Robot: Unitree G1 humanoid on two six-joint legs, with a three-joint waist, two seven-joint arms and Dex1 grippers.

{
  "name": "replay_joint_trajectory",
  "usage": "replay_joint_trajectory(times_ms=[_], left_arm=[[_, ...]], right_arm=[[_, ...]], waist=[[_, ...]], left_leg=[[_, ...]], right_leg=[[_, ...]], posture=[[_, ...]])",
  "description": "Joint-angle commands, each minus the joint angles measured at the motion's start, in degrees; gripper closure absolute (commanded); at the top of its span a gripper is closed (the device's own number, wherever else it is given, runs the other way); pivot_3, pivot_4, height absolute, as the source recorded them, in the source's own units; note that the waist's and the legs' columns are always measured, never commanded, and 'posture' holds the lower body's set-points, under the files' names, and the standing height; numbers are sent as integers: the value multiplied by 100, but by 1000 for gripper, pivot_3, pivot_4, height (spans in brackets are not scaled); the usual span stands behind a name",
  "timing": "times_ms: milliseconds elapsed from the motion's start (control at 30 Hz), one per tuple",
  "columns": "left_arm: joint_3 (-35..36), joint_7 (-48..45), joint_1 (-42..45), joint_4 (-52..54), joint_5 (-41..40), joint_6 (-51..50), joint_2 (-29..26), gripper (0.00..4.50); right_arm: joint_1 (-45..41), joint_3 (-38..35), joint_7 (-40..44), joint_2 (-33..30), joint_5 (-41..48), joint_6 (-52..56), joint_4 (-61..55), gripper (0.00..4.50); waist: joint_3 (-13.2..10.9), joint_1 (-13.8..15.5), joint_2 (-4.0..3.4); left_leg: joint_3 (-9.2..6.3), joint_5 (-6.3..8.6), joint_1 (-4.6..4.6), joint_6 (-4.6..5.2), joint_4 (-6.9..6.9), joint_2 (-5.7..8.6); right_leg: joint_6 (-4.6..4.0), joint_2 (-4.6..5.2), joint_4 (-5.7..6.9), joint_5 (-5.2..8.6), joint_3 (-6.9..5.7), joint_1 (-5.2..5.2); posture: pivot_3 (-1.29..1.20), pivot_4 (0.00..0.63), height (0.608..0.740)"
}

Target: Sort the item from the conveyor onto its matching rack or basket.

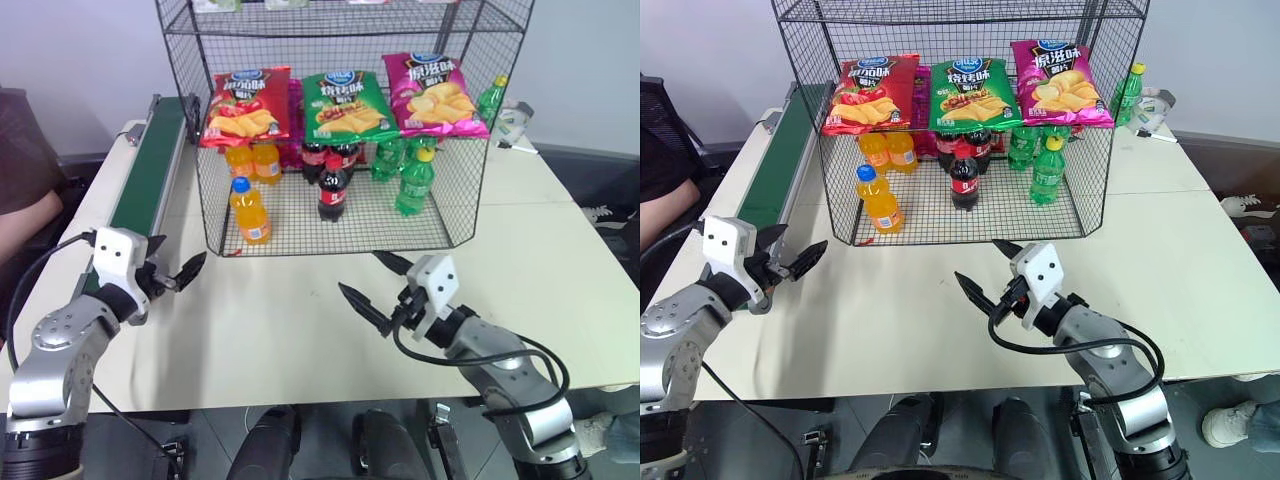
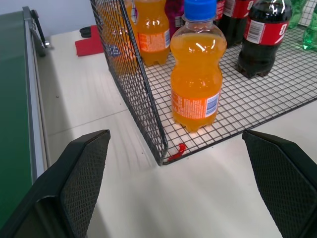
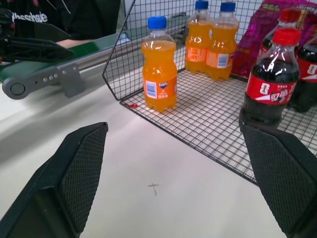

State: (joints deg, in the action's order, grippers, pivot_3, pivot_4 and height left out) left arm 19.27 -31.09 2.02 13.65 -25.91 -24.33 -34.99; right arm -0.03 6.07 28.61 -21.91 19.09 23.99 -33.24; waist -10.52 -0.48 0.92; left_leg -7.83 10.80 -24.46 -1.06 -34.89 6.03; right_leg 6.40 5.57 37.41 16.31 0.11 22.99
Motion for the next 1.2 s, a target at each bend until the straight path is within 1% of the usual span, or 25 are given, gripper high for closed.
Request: replay_joint_trajectory(times_ms=[33,400,1200], left_arm=[[214,61,16,202,-50,31,-20,40],[204,138,123,97,-9,78,-18,40],[246,105,202,6,-19,140,-21,40]], right_arm=[[-37,41,14,55,8,-145,-76,0],[-105,92,-95,77,53,89,-356,0],[-480,71,-183,109,162,433,-372,0]], waist=[[0,-1,0],[0,2,0],[0,0,0]], left_leg=[[0,0,0,0,0,0],[0,0,0,0,0,0],[0,0,0,0,0,0]], right_leg=[[0,0,0,0,0,0],[0,0,0,0,0,0],[0,0,0,0,0,1]], posture=[[0,150,740],[0,150,740],[0,150,740]])
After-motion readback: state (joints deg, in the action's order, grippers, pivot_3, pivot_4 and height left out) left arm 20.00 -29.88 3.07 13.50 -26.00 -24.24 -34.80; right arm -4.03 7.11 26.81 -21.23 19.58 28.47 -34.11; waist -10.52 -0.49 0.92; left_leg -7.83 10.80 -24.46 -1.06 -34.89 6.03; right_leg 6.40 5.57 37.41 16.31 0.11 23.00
